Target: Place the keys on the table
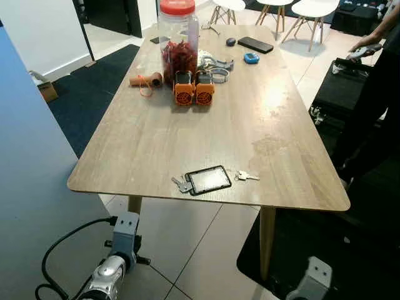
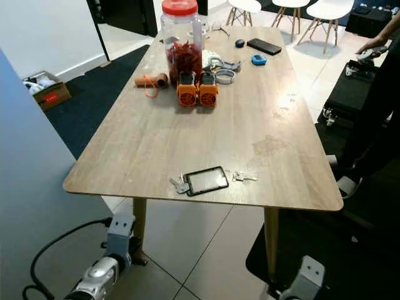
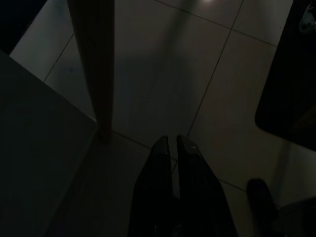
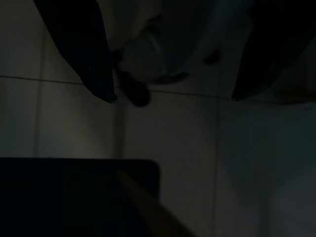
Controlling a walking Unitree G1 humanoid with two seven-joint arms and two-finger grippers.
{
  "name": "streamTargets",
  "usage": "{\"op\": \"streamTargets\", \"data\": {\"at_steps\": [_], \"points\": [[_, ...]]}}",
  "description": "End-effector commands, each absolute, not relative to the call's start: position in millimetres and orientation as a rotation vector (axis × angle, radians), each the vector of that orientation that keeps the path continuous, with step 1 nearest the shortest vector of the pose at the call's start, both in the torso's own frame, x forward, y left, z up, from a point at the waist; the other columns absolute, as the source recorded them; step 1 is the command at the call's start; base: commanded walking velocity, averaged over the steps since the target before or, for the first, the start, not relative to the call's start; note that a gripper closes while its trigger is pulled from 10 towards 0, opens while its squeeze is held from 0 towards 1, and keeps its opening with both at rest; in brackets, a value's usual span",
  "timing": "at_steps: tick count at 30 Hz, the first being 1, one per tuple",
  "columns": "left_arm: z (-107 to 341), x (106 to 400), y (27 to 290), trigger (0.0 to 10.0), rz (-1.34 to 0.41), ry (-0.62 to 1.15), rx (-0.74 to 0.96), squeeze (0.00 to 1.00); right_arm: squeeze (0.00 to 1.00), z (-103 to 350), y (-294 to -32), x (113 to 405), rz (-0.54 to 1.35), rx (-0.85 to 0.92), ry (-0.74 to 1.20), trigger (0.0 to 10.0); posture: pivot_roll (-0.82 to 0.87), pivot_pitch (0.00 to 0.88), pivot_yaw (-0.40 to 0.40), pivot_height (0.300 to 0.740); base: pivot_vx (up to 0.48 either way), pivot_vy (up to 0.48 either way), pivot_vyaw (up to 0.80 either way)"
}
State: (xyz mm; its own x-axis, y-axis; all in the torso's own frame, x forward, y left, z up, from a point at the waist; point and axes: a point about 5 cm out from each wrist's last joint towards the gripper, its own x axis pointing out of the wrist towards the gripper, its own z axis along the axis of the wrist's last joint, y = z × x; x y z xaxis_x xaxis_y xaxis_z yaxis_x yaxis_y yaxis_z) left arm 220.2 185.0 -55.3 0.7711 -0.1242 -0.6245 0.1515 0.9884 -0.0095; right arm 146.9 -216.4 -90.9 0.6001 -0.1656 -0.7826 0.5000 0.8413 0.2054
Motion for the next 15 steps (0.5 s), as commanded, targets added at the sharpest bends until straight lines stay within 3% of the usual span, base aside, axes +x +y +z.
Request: {"op": "streamTargets", "data": {"at_steps": [1, 15], "points": [[-58.4, 215.6, 189.5, 10.0, -0.155, 0.706, 0.061, 0.0, 0.0, -95.0, -211.4, 140.1, -0.381, 0.421, 0.881, 10.0, 0.05, 0.033, 0.025, 0.74, 0.0, 0.0, 0.0], [-64.3, 208.4, 189.1, 10.0, -0.177, 0.758, 0.154, 0.0, 0.0, -98.6, -203.6, 132.6, -0.329, 0.337, 0.91, 10.0, 0.05, 0.024, 0.019, 0.74, 0.0, 0.0, 0.0]]}}
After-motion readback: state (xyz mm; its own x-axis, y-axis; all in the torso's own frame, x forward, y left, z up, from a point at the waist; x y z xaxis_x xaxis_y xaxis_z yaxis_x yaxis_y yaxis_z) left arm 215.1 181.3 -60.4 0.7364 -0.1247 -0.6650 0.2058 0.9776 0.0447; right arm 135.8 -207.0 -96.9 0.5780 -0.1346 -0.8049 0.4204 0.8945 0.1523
